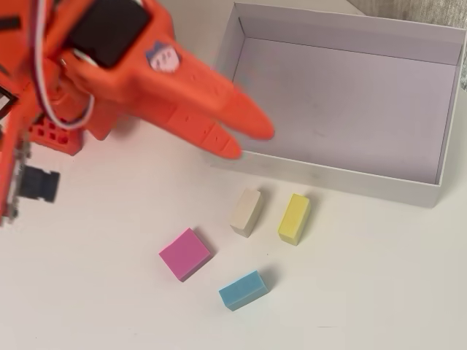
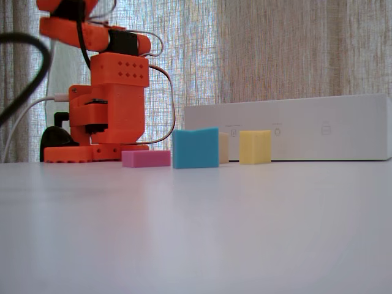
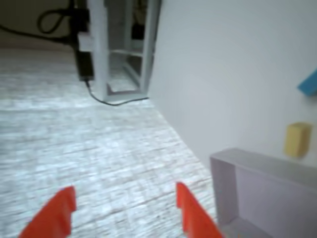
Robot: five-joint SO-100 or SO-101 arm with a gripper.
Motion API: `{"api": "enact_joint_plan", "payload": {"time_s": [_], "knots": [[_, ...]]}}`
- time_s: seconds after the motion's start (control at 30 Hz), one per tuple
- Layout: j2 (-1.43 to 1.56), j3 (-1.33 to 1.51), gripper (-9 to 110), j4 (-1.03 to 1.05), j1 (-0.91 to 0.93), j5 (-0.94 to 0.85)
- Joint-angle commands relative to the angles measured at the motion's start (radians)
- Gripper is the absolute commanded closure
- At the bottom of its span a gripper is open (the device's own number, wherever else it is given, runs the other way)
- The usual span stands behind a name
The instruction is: Grasp the pink cuboid and put it in the bin.
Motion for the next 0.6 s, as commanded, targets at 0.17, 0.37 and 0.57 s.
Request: {"api": "enact_joint_plan", "payload": {"time_s": [0.17, 0.37, 0.57], "knots": [[-0.489, -0.735, 76, 0.206, -0.044, 0.075], [-0.584, -0.770, 75, 0.408, -0.029, 0.055], [-0.653, -0.726, 74, 0.595, 0.000, 0.055]]}}
